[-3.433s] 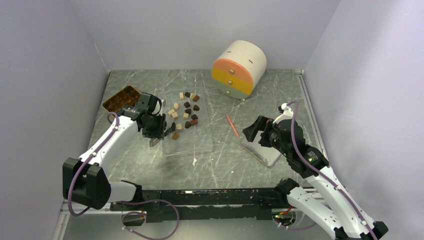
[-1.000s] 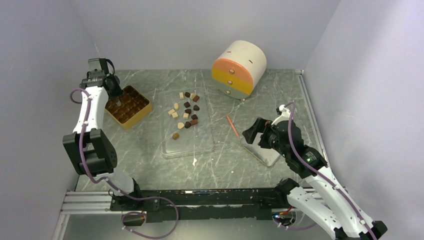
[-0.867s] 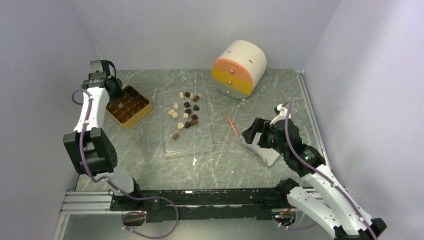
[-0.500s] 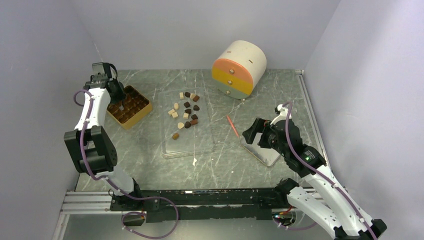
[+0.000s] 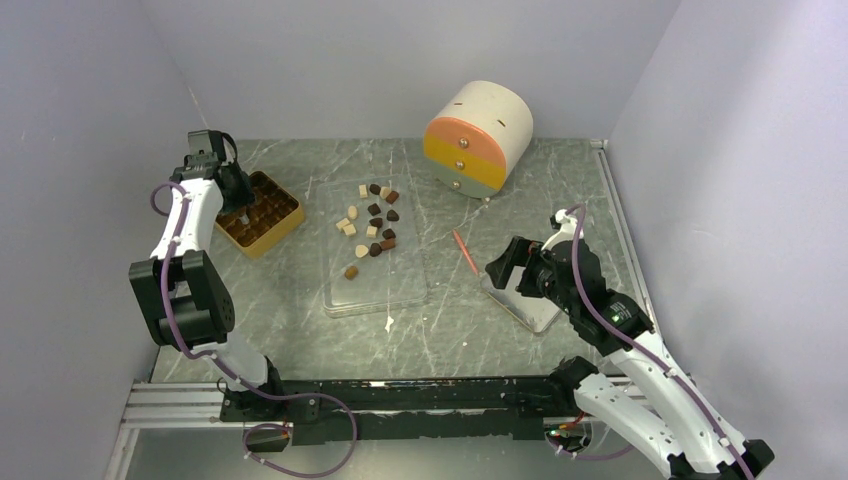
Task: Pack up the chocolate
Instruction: Place the fake chocolate in the packing box.
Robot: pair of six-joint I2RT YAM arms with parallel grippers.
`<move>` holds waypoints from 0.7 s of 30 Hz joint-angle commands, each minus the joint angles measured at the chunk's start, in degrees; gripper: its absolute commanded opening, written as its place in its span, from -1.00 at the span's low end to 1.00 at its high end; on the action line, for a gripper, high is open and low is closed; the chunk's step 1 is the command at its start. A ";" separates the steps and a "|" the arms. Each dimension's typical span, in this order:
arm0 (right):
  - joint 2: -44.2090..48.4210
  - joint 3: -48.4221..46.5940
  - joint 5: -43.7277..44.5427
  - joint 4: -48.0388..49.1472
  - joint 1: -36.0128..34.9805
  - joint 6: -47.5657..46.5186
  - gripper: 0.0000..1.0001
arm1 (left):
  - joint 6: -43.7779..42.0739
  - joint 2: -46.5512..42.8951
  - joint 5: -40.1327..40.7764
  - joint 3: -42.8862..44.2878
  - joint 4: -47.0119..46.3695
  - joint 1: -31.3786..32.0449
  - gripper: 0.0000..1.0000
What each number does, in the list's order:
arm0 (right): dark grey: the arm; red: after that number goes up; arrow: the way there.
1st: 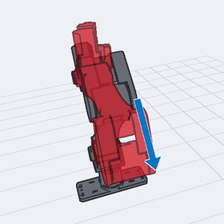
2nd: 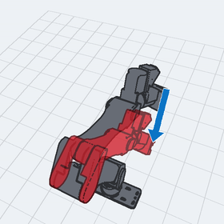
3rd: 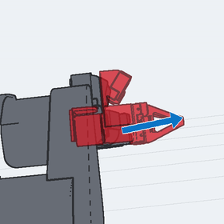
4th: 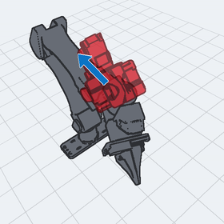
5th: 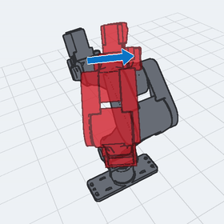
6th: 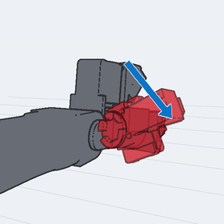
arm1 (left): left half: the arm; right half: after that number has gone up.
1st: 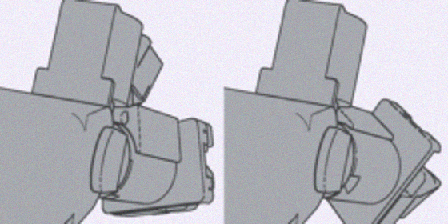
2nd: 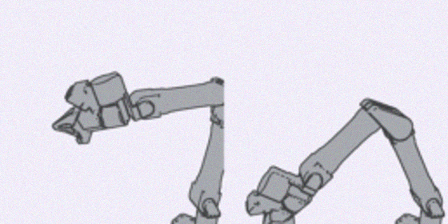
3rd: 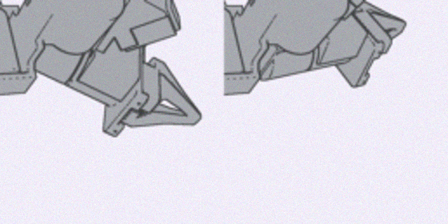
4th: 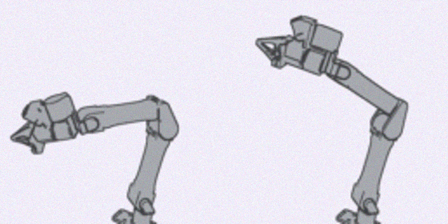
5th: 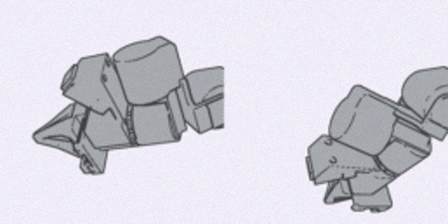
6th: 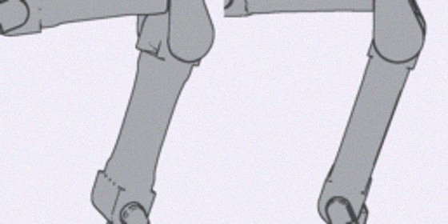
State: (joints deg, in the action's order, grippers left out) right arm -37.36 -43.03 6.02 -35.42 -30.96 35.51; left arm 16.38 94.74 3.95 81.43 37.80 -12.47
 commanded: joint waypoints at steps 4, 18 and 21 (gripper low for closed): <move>1.44 -1.63 1.25 -0.03 -0.15 -0.16 0.98 | 0.57 0.47 -0.43 2.37 -1.26 -0.27 -0.20; 1.55 -1.89 1.23 -0.51 -0.17 -0.29 0.98 | -0.02 -3.13 -2.19 4.12 -0.38 -0.26 -0.23; 1.51 -1.89 1.27 -0.43 -0.16 -0.27 0.98 | -0.08 -4.72 -4.75 4.08 -0.14 0.09 -0.26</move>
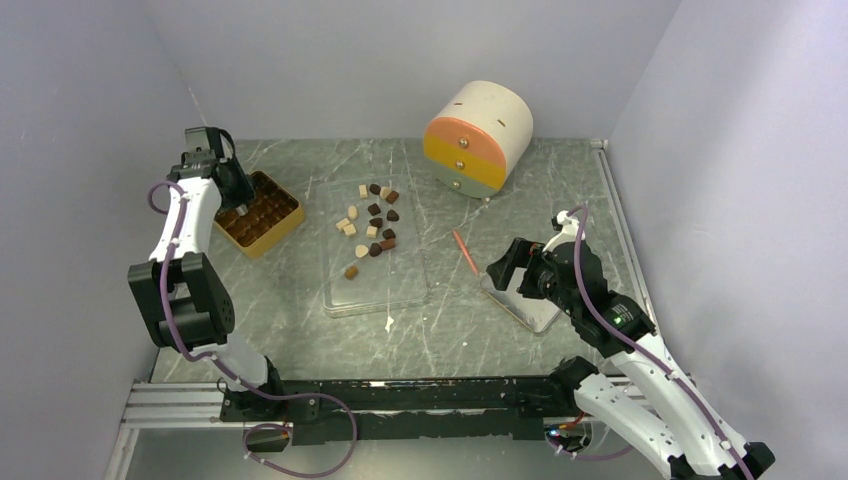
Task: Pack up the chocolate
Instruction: Place the fake chocolate in the packing box, then pick up the fake chocolate from the plate.
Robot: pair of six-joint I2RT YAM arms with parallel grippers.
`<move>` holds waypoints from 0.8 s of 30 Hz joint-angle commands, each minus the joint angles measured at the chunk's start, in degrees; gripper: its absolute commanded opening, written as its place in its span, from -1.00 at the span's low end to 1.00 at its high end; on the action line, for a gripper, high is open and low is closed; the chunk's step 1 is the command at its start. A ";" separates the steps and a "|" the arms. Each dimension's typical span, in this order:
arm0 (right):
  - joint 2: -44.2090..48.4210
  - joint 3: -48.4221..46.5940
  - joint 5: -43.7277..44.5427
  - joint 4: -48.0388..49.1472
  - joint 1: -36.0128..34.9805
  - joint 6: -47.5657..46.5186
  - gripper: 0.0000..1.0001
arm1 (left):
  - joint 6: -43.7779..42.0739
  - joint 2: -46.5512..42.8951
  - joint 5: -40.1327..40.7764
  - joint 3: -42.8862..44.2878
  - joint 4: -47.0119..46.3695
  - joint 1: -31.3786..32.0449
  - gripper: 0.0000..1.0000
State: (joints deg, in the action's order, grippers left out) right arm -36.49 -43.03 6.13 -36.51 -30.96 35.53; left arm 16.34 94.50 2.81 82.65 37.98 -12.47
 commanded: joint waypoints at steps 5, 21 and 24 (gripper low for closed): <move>0.10 -2.44 1.49 0.89 -0.13 -0.45 0.98 | -0.68 -6.95 -3.64 1.65 0.08 2.66 -0.25; -1.55 -4.43 2.68 0.55 -0.15 -0.64 0.98 | -5.25 -10.56 -4.03 3.45 10.30 20.67 -0.27; -1.72 -4.77 3.07 0.47 -0.15 -0.81 0.98 | -5.71 -12.54 -1.33 2.41 12.47 24.26 -0.27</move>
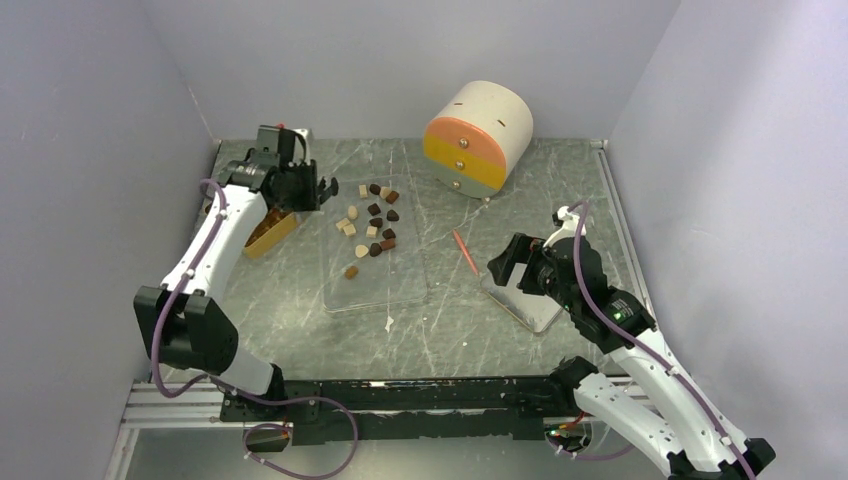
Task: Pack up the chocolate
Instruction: Pick up the fake chocolate from the plate.
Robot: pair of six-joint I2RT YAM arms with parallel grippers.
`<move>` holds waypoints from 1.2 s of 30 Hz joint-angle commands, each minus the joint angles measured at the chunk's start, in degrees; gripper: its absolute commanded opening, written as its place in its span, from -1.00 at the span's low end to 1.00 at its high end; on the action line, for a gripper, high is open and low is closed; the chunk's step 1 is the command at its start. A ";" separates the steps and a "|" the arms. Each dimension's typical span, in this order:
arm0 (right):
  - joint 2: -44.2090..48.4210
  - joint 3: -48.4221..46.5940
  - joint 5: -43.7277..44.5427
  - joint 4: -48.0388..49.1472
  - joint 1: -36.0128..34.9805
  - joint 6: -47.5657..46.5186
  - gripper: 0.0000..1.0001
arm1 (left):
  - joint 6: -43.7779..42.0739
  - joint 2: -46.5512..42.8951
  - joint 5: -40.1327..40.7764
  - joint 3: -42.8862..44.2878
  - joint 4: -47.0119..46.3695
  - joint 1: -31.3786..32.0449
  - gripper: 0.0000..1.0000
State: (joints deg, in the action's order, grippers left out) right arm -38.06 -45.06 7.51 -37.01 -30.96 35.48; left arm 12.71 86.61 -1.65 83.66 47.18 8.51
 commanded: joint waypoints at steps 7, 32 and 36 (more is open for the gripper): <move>-1.18 -3.66 2.06 0.92 -0.15 -0.96 0.98 | -3.36 -8.94 2.18 -2.98 7.95 9.66 -0.28; -0.44 -3.37 1.29 1.14 -0.18 0.74 0.98 | -1.41 -16.52 3.40 -16.73 13.55 19.96 -0.27; 0.04 -3.50 1.77 0.38 -0.16 0.64 0.98 | -1.68 -15.83 3.48 -17.74 11.65 19.88 -0.27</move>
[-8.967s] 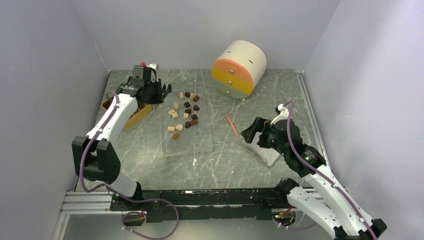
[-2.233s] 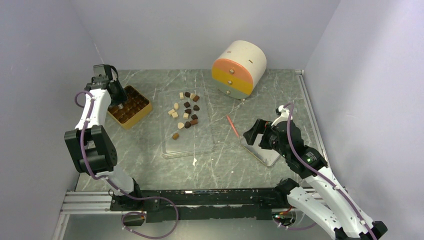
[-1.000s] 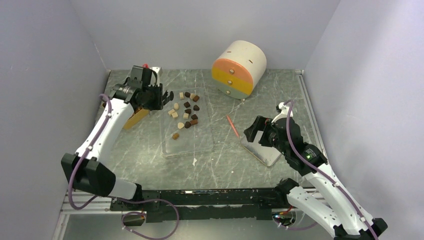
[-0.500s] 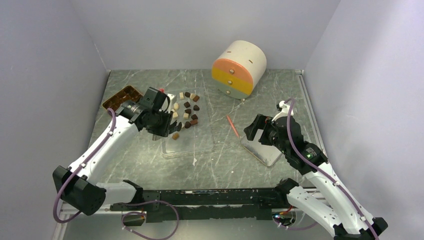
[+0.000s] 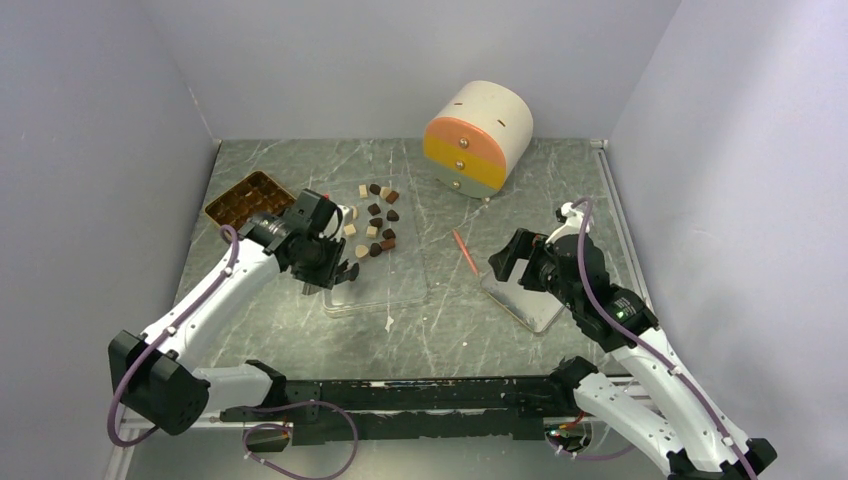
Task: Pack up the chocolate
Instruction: Pick up the fake chocolate from the plate.
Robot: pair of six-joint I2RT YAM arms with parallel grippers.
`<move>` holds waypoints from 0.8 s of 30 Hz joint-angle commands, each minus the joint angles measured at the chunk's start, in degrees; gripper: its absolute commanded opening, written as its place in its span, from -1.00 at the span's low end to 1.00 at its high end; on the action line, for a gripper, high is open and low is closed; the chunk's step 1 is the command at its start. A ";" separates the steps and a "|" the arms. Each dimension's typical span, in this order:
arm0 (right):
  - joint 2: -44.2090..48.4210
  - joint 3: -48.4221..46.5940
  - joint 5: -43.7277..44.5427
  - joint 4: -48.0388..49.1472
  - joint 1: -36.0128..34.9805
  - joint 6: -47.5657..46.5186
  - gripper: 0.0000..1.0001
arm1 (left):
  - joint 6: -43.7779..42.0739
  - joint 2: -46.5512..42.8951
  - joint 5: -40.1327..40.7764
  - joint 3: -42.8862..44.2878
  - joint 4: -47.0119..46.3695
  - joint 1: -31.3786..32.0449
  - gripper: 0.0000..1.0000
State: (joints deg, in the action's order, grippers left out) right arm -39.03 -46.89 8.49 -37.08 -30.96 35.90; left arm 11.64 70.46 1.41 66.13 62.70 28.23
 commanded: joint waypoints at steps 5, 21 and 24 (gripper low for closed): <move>1.45 -1.21 0.92 0.52 -0.16 0.22 0.97 | -0.89 1.50 1.08 -1.92 -5.51 0.17 -0.27; 1.23 -0.40 0.82 1.04 -0.15 -0.07 0.98 | -0.77 2.94 3.25 -4.48 -7.72 0.18 -0.41; 1.32 -0.14 0.73 1.14 -0.15 -0.13 0.98 | -0.46 2.70 3.87 -3.81 -7.17 0.17 -0.47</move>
State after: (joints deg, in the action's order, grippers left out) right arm -38.17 -46.87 8.54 -37.26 -30.96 36.01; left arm 11.44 73.49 4.05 61.32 56.29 28.23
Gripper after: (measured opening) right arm 0.989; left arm 0.315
